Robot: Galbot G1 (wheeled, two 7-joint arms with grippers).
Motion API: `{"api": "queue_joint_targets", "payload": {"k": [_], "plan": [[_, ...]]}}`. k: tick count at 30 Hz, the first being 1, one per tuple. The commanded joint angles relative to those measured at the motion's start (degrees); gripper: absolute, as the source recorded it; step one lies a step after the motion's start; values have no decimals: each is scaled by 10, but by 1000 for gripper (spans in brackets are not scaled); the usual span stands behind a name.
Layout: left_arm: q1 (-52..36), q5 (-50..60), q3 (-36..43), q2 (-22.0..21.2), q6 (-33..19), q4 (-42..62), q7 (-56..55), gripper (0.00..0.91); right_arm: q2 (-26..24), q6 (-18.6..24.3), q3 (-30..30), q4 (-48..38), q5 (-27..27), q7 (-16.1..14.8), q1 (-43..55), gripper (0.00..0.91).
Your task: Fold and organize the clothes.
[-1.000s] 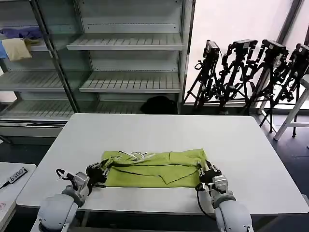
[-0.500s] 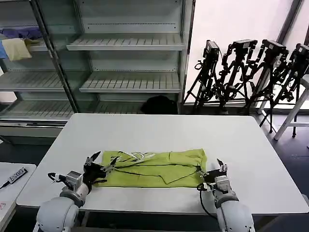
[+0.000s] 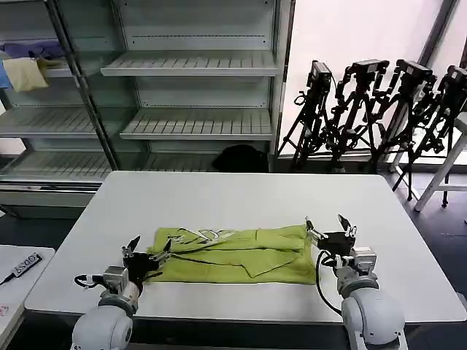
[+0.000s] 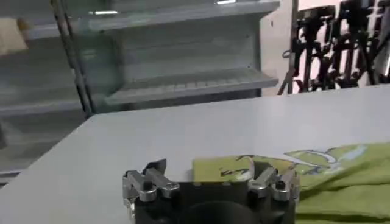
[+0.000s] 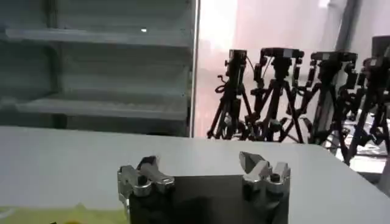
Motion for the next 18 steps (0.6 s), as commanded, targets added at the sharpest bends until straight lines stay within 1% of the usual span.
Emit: {"api": "queue_joint_targets", "payload": {"k": [1,8,10,11,12,13,14,15,18], "plan": [[-1,7,4,-21,0,29,-40,907,-3,0,14,19,54,8,12,907],[4,2,9,-25,-1,37,-39,897,-4,1,13,16,47,-2,11,907],[5,3,10,-27,-2,38,-38,826,-3,2,13,15,44,-5,10,907],[5,4,11,-27,-2,40,-38,655,-3,2,13,15,43,-5,10,907],[4,4,12,-27,-1,41,-38,433,-3,2,12,15,43,-5,10,907],[4,3,13,-26,1,41,-38,121,-4,2,12,14,43,-5,10,907],[4,0,13,-26,3,39,-36,30,-4,3,12,14,43,-4,10,907],[4,-2,14,-26,4,38,-36,10,-4,3,13,14,43,-5,10,907],[3,-12,16,-25,13,35,-33,10,-5,3,13,13,43,-5,10,907]]}}
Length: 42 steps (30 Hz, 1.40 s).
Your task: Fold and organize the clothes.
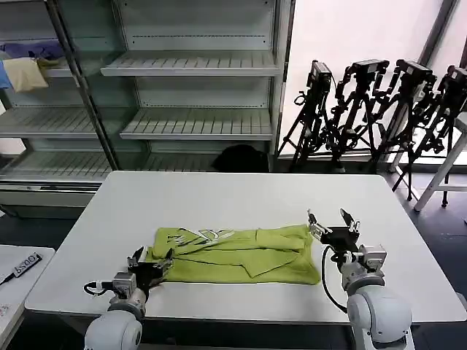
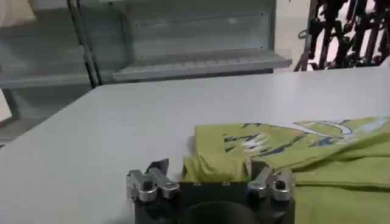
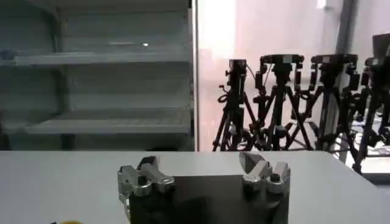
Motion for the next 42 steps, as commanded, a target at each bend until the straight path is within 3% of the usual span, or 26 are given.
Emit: {"api": "queue_joint_targets", "payload": {"k": [1,15,21,26,29,36,39,42], "plan": [[-3,-12,3,-4,12,3,-3,10,0,1,3,4,9,-1,2,907],[-1,-51,7,0,26,-4,8,0,0,2,4,7,8,0,2,907],[-2,-21,-5,3,-36,-2,23,0,2,2,5,7,7,1,0,907],[3,32,-64,25,-69,-2,63,0,-1,8,12,3,8,-1,-5,907],[-10,82,-152,33,-79,0,125,0,-4,11,18,-1,9,-2,-6,907],[-51,143,-277,135,-98,36,195,0,-4,17,21,-14,10,-5,-7,907],[-53,148,-294,173,-102,43,208,0,-5,18,21,-16,10,-7,-7,907],[-40,138,-280,181,-97,23,220,0,-4,20,21,-19,10,-8,-9,907]]}}
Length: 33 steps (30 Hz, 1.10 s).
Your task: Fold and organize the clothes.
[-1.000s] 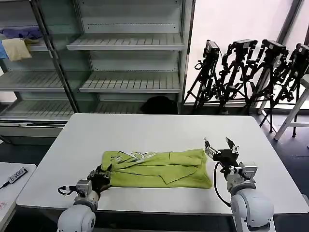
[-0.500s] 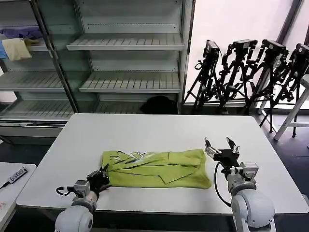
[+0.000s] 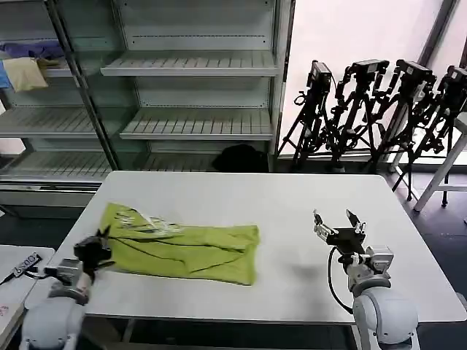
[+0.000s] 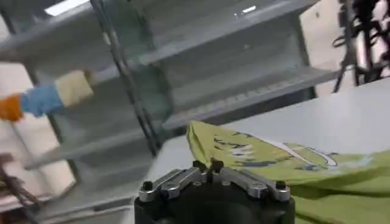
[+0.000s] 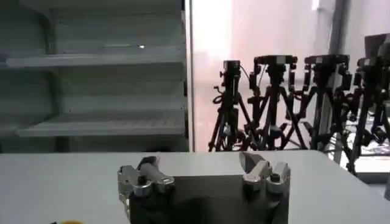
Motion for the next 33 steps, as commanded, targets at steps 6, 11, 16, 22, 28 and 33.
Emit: {"api": "queue_joint_targets", "payload": {"k": [6,11,16,22,28,33], "plan": [[21,1,7,48,31,-95,86,0,4,6,0,-7,-4,-1,-9,907],[3,-86,141,14,99,-161,45,0,1,7,5,-3,-5,-3,-16,907],[-14,-92,210,-7,105,-156,30,0,0,9,7,1,-8,-5,-24,907],[-16,-90,241,-10,105,-129,27,0,0,10,7,1,-11,-6,-24,907],[-22,-86,258,-16,105,-116,24,0,5,13,2,-4,-18,-8,-21,907],[-21,-71,270,-19,105,-102,21,0,6,14,0,-5,-21,-9,-19,907]]}}
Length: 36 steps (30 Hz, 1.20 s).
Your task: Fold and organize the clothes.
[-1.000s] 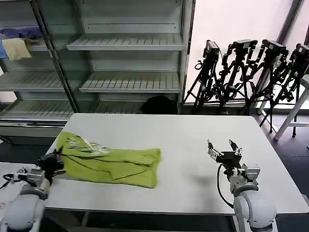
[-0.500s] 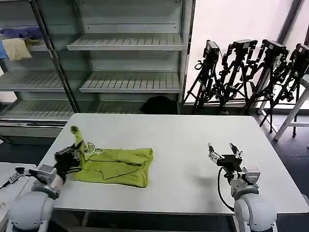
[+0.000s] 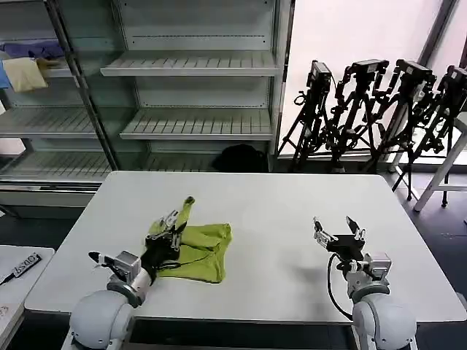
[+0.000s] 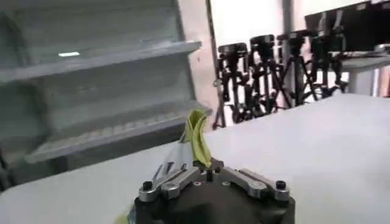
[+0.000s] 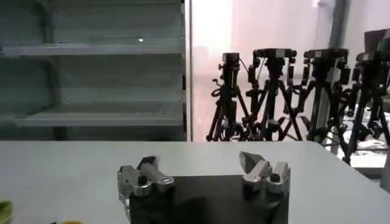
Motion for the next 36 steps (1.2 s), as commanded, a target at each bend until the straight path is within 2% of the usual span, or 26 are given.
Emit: {"api": "queue_joint_targets", "payload": {"k": [1,12,13,14,15,16,36], "plan": [[-4,0,66,-11,14,12,-5,0,1,0,-1,0,-2,-1,-1,907],[-16,31,89,-38,13,70,-19,20,3,-2,-2,5,-3,-1,2,907],[-18,32,92,-41,13,78,-23,181,2,-2,-2,5,-3,-1,2,907],[-20,35,95,-43,13,85,-29,393,2,-2,-2,5,-4,-1,1,907],[-20,41,98,-45,13,91,-31,756,2,-2,-2,5,-4,-1,1,907],[-21,45,101,-48,13,94,-34,907,2,-2,-2,4,-5,-1,0,907],[-6,47,165,-72,13,76,-62,907,5,1,-4,4,-17,-1,-4,907]]}}
